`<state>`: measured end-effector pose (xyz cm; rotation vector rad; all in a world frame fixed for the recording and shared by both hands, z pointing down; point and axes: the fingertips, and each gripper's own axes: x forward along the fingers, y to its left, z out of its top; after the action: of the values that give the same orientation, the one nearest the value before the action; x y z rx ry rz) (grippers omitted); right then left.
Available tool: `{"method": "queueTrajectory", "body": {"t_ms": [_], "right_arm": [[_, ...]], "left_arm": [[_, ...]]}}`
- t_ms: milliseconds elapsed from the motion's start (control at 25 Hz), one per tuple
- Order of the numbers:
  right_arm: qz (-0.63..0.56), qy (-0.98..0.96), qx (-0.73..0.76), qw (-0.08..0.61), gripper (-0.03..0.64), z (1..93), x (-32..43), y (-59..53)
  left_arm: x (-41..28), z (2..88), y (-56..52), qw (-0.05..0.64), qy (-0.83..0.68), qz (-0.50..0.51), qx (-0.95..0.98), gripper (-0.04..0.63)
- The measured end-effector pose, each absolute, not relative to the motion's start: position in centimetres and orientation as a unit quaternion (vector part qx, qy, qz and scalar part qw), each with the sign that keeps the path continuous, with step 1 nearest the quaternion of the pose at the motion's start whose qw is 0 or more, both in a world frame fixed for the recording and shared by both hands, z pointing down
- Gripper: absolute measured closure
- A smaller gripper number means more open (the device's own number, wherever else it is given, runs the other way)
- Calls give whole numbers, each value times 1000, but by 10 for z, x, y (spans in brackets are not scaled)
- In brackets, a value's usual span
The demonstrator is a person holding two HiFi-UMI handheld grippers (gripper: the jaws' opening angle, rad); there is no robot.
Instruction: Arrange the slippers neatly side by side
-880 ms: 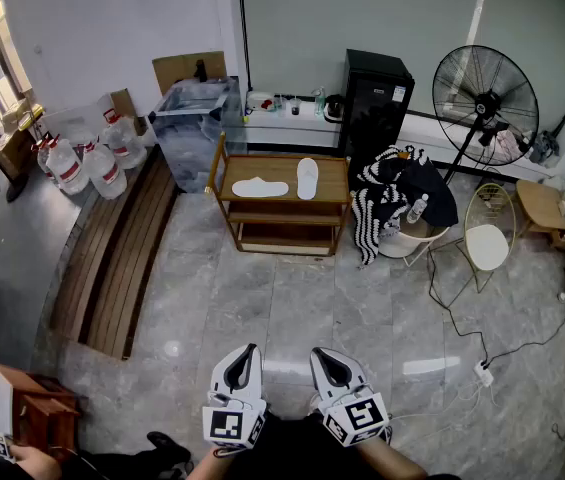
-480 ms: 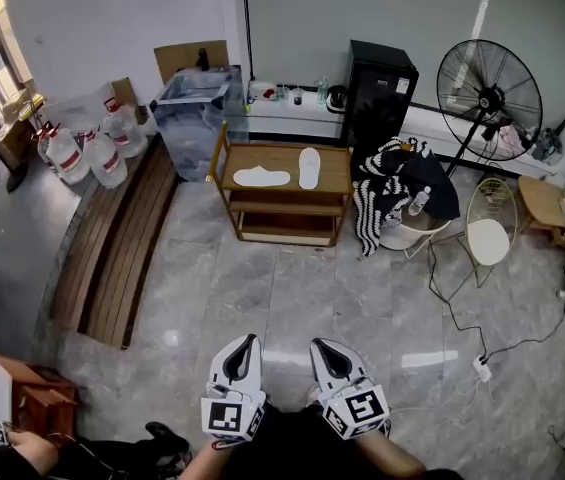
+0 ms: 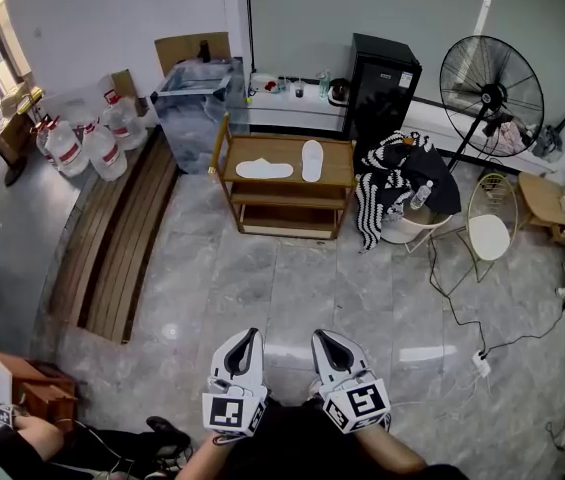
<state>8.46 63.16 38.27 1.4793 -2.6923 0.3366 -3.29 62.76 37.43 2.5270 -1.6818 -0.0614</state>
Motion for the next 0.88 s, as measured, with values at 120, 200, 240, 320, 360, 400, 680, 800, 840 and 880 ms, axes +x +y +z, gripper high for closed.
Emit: {"method": "queueTrajectory", "body": {"t_ms": [120, 200, 240, 320, 360, 400, 680, 800, 840, 880], "right_arm": [[106, -872, 477, 32, 607, 386, 72, 632], [105, -874, 473, 33, 607, 389, 59, 633], [105, -874, 472, 34, 607, 390, 53, 632], [105, -874, 473, 33, 607, 391, 41, 632], [105, -873, 474, 33, 607, 391, 36, 632], [106, -873, 475, 33, 607, 391, 29, 632], [110, -867, 485, 34, 607, 400, -10, 632], [108, -862, 494, 38, 607, 403, -20, 629], [107, -861, 495, 41, 607, 404, -22, 627], [106, -861, 495, 44, 607, 405, -23, 625]], "left_arm": [[-47, 378, 628, 53, -554, -20, 831, 577], [-60, 381, 629, 52, -555, -18, 830, 578], [-66, 381, 628, 51, -556, -18, 830, 577], [-78, 381, 628, 49, -555, -20, 830, 577], [-84, 380, 628, 48, -555, -20, 830, 577], [-90, 380, 629, 47, -555, -20, 831, 577], [-125, 391, 629, 59, -539, -12, 840, 577], [-133, 393, 625, 57, -531, -18, 845, 577], [-135, 394, 623, 57, -530, -19, 846, 577], [-136, 395, 621, 59, -530, -19, 846, 577]]}}
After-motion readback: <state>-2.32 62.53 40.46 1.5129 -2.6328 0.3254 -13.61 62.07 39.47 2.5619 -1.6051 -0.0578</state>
